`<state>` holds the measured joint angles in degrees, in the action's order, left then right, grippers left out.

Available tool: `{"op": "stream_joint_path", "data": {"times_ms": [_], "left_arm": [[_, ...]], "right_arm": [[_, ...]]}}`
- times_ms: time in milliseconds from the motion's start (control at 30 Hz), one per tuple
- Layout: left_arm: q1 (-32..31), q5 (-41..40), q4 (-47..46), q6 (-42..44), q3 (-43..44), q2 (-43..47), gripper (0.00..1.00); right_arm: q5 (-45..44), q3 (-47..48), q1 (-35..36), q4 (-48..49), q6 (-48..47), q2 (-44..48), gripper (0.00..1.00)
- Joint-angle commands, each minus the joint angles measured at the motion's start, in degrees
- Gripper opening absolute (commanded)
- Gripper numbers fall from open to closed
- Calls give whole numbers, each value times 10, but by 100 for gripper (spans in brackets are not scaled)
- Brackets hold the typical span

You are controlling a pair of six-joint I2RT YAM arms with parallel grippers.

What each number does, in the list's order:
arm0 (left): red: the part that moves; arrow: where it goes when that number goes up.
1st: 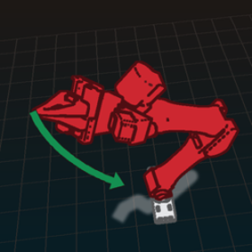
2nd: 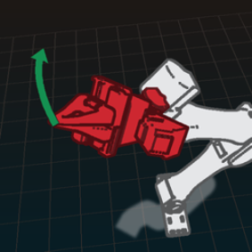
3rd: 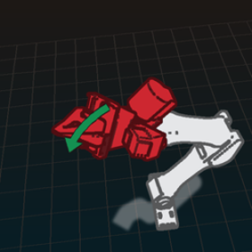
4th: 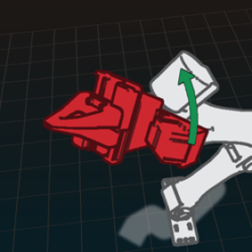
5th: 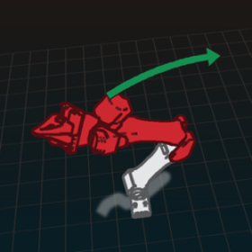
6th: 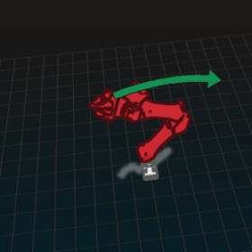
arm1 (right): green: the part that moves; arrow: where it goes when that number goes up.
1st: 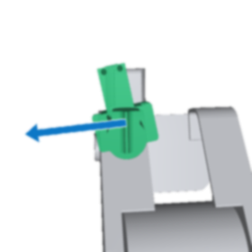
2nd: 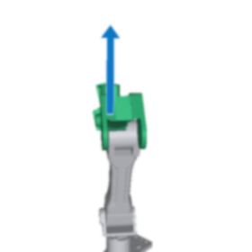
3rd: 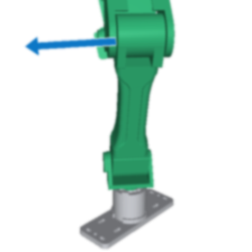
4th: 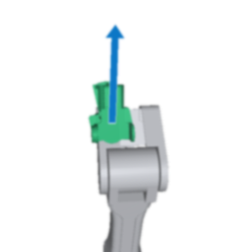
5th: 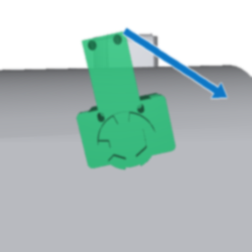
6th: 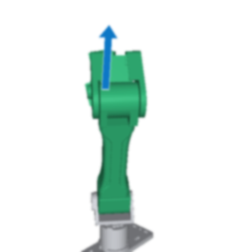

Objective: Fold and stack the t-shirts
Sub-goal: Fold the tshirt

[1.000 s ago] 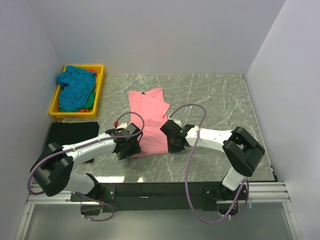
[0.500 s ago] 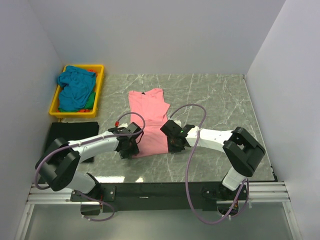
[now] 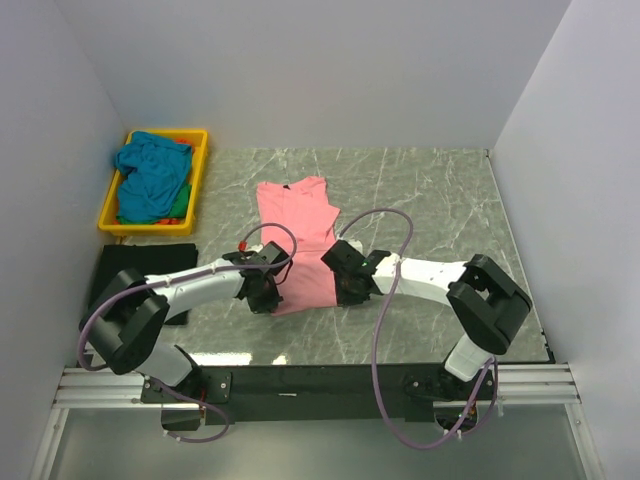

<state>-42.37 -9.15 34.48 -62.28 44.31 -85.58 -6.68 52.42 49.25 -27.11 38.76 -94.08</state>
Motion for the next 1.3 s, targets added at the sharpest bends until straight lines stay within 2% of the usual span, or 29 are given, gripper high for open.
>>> {"op": "stream_joint_path", "data": {"times_ms": [0, 167, 300, 367, 400, 500, 567, 667, 833, 1033, 1267], "left_arm": [[-12, 49, 2, 2, -48, -53, 1], [-54, 79, 58, -17, -76, 8, 1], [-114, 107, 155, -61, -94, 121, 1], [-133, 130, 174, -79, -95, 167, 1], [-135, 163, 176, -80, -97, 210, 1], [-131, 194, 168, -85, -95, 272, 1], [-92, 207, 155, -60, -81, 283, 1], [-17, 221, 154, 1, -40, 265, 1], [75, 180, 180, 95, 55, 193, 1], [141, 176, 165, 152, 133, 122, 1], [183, 158, 161, 193, 226, 45, 1]], "right_arm": [[14, -38, 2, -22, -16, -4, 0], [65, -94, 8, -60, -38, 62, 0], [114, -135, 26, -156, -38, 187, 0], [128, -139, 28, -192, -37, 232, 0], [126, -136, 27, -229, -37, 265, 0], [99, -99, 25, -282, -41, 290, 0], [85, -54, 16, -297, -51, 285, 0], [74, 12, -6, -302, -76, 258, 0], [69, 139, -54, -305, -128, 196, 0], [65, 254, -107, -298, -165, 130, 0], [84, 349, -145, -291, -207, 51, 0]]}}
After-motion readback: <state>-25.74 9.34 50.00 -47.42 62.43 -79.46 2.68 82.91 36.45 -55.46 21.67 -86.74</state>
